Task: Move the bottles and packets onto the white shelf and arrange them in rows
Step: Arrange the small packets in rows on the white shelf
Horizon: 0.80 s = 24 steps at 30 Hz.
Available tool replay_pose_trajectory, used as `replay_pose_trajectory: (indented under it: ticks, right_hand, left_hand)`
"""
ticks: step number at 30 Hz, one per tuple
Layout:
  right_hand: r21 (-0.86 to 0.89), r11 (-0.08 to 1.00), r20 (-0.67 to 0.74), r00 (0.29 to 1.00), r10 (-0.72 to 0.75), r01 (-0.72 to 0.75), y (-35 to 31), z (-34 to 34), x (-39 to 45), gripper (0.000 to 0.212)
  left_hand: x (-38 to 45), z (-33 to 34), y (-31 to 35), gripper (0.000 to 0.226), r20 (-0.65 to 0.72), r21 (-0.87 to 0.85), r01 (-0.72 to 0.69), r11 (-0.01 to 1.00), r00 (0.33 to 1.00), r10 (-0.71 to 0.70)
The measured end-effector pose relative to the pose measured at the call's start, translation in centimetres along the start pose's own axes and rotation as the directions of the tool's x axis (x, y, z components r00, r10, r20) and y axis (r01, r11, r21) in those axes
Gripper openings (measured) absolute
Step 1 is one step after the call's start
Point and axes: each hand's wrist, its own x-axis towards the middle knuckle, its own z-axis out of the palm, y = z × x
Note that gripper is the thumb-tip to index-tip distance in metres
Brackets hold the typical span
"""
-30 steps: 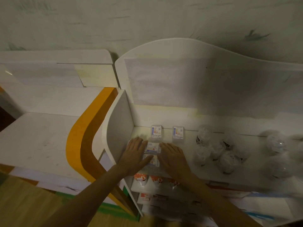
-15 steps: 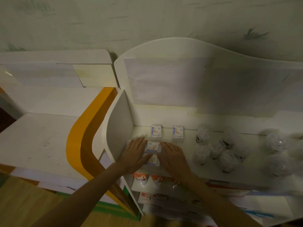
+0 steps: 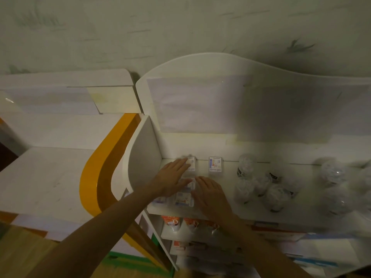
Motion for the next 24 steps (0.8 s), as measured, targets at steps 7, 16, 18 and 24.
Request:
replay_pose_trajectory:
  ticks: [7,16,18,24]
  right_hand:
    - [-0.006,1.0,0.02,1.0,-0.001,0.001,-0.2,-0.3,-0.1,0.078]
    - [0.062,0.998,-0.025,1.0,0.01,-0.009,-0.6,-0.8,-0.2,0.083]
    - [0.06,0.998,-0.025,1.0,0.01,-0.009,-0.5,-0.6,-0.2,0.082]
    - [0.018,1.0,-0.052,0.999,-0.009,0.01,-0.2,-0.1,-0.1,0.069]
  left_hand:
    - [1.2,-0.3,-0.2,0.068,0.197,0.098,-0.018,0.995,0.98,-0.001]
    - [0.5,-0.9,-0.6,0.064,0.137,0.096,-0.011,0.995,0.991,-0.002]
    - [0.3,-1.0,-0.6,0.066,0.15,0.054,0.031,0.998,0.988,-0.039]
    - [-0.4,-1.7,-1.4,0.063,0.134,0.11,0.036,0.993,0.99,-0.05]
